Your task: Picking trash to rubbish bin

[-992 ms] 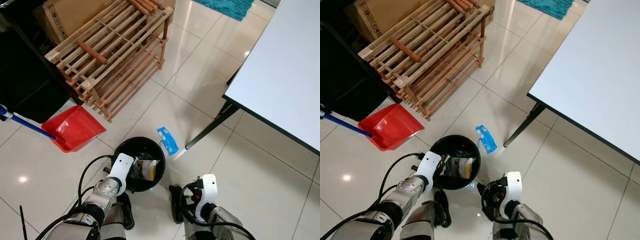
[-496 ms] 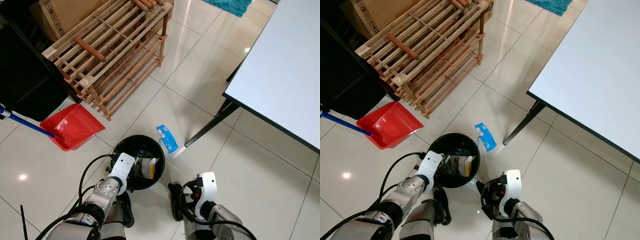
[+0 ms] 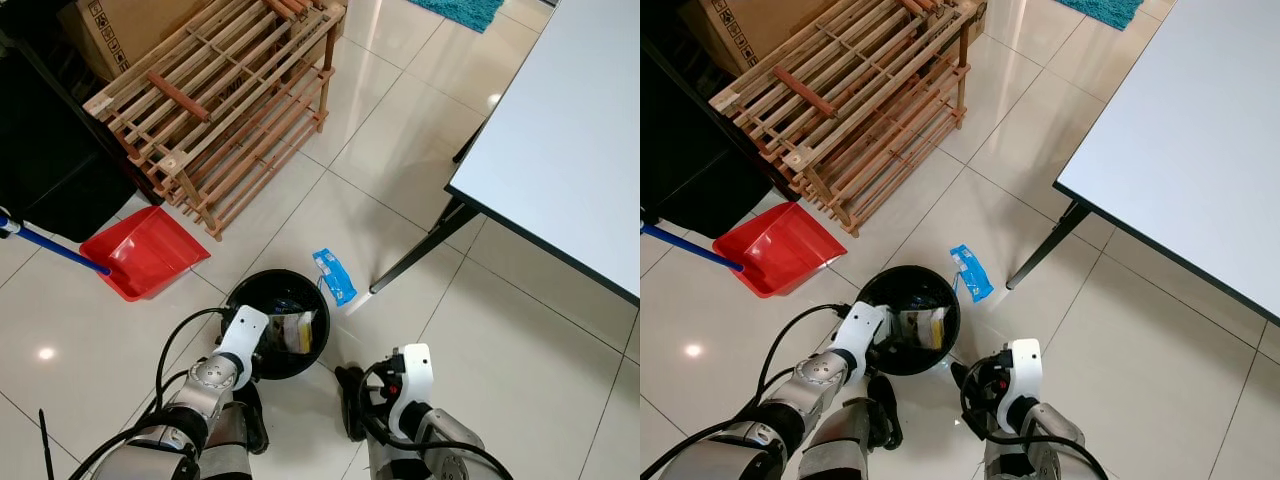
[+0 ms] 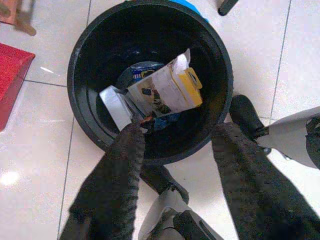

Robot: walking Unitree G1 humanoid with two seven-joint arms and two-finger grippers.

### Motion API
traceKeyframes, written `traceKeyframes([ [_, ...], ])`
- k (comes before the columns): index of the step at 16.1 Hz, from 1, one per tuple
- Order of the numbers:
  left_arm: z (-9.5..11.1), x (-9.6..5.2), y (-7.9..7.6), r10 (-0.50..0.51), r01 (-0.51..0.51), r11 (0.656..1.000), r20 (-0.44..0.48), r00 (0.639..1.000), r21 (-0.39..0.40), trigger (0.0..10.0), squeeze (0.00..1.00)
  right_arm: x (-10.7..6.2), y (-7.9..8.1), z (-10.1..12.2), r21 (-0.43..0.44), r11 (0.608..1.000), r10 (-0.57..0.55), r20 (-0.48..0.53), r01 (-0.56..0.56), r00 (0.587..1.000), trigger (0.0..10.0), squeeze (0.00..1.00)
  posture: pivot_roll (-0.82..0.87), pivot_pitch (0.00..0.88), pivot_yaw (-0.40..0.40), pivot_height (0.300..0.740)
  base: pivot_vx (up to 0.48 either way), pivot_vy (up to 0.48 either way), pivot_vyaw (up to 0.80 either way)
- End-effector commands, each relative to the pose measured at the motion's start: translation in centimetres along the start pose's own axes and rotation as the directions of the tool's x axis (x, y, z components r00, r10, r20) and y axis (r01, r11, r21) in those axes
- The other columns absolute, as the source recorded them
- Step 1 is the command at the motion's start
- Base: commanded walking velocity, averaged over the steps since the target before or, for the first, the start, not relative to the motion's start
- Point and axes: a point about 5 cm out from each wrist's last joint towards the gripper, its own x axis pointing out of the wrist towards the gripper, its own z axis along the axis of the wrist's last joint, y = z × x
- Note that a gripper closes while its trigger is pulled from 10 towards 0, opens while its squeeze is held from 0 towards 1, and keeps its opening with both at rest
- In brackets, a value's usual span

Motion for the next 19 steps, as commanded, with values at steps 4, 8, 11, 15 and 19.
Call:
traceKeyframes([
  [4,-2.5,-0.5,-0.3,0.036,-0.036,0.999,-0.075,0.996,0.01,10.0,0.0,-0.4,-1.0,-1.8,0.005,0.997,-0.08,-0.064,0.081,0.995,10.0,0.0,-0.19,0.394,-0.04,0.74,0.0,0.0,0.0],
  [8,-8.0,-2.8,0.6,0.129,-0.144,0.987,-0.178,0.975,-0.069,10.0,0.0,-0.6,-4.1,-2.9,-0.069,0.949,-0.316,-0.135,0.309,0.939,10.0,0.0,-0.13,0.317,-0.025,0.74,0.0,0.0,0.0],
  [11,-10.1,-3.8,1.3,0.184,-0.221,0.966,-0.249,0.951,-0.132,10.0,0.0,-1.2,-6.0,-3.0,-0.131,0.887,-0.46,-0.152,0.444,0.875,10.0,0.0,-0.07,0.231,-0.017,0.74,0.0,0.0,0.0],
  [15,-11.9,-5.1,1.8,0.25,-0.296,0.943,-0.263,0.932,-0.152,10.0,0.0,-1.0,-6.7,-2.8,-0.135,0.851,-0.524,-0.147,0.508,0.839,10.0,0.0,-0.04,0.135,-0.016,0.74,0.0,0.0,0.0],
  [19,-10.4,-4.2,1.3,0.244,-0.28,0.945,-0.208,0.947,-0.168,10.0,0.0,-0.5,-6.3,-2.7,-0.141,0.855,-0.516,-0.146,0.499,0.844,10.0,0.0,-0.03,0.062,-0.026,0.74,0.0,0.0,0.0],
])
